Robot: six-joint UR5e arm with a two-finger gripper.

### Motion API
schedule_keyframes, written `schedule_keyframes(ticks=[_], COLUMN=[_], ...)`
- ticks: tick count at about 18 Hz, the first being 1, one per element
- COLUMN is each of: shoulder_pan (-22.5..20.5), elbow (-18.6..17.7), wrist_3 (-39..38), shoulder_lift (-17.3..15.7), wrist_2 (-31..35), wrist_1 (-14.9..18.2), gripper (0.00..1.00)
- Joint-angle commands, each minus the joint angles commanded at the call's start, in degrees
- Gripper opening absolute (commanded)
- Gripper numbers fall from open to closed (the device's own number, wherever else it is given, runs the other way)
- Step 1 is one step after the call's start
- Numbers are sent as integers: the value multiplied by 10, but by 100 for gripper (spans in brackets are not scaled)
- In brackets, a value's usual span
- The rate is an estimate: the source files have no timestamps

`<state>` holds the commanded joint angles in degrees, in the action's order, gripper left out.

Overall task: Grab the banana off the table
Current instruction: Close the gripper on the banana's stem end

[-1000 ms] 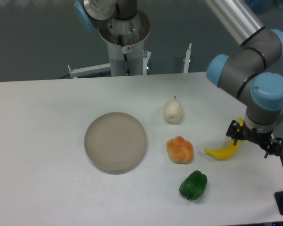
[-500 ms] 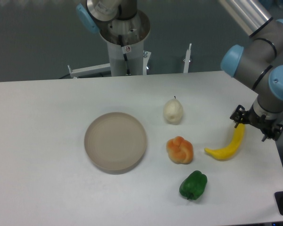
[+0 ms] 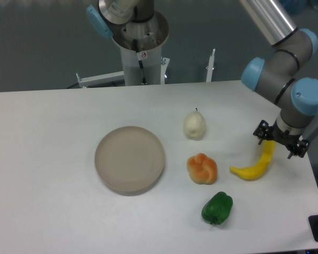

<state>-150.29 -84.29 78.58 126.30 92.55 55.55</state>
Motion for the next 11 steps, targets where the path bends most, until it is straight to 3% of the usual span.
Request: schedule_keyframes(ticks=[11], shoulder_pan=[8], elbow=[-25], wrist_3=[-19], shoulder_lift=[3], wrist_2=[-14], wrist_1=[-4], gripper=[100])
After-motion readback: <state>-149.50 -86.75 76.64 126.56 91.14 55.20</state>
